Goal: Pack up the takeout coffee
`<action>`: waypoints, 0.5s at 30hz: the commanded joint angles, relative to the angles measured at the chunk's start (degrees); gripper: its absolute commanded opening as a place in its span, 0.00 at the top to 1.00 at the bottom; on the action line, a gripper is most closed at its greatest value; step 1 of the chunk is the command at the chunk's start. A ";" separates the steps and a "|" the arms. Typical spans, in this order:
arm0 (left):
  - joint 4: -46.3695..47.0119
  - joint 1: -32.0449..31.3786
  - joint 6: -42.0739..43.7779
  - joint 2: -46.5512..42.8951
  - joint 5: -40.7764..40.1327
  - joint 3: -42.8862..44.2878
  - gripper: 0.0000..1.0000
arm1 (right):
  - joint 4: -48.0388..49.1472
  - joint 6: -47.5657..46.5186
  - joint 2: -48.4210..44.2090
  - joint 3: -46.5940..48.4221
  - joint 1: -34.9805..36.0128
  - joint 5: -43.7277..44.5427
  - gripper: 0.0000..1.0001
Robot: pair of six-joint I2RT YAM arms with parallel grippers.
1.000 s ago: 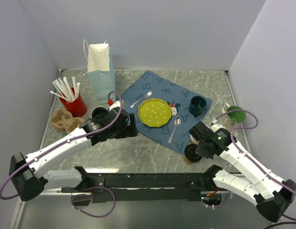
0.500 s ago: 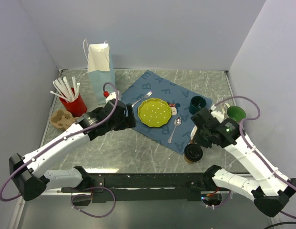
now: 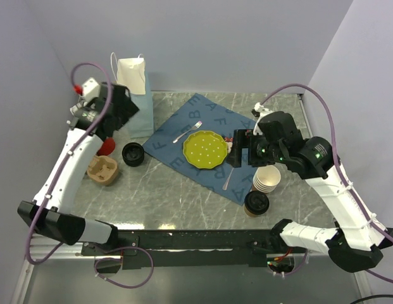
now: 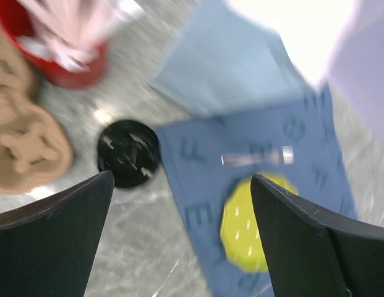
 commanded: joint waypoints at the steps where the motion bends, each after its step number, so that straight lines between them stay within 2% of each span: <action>1: -2.94 7.29 -3.46 1.65 -0.51 7.26 0.04 | 6.56 -7.89 -2.04 -0.02 -0.17 -9.82 0.00; 4: -1.81 9.24 -7.59 4.73 -4.20 10.52 0.10 | 9.63 -10.35 -4.24 -3.27 -0.25 -13.08 0.00; 10: 1.54 10.38 -14.53 9.30 0.09 16.68 0.18 | 10.17 -15.27 -3.90 -3.37 -0.17 -11.95 0.00; 11: 0.75 10.38 -17.94 9.74 0.27 16.77 0.19 | 10.70 -15.63 -3.63 -3.28 -0.17 -11.24 0.00; 15: 2.85 10.38 -20.78 10.88 3.78 15.63 0.20 | 10.00 -16.43 -1.62 -1.79 -0.17 -10.00 0.00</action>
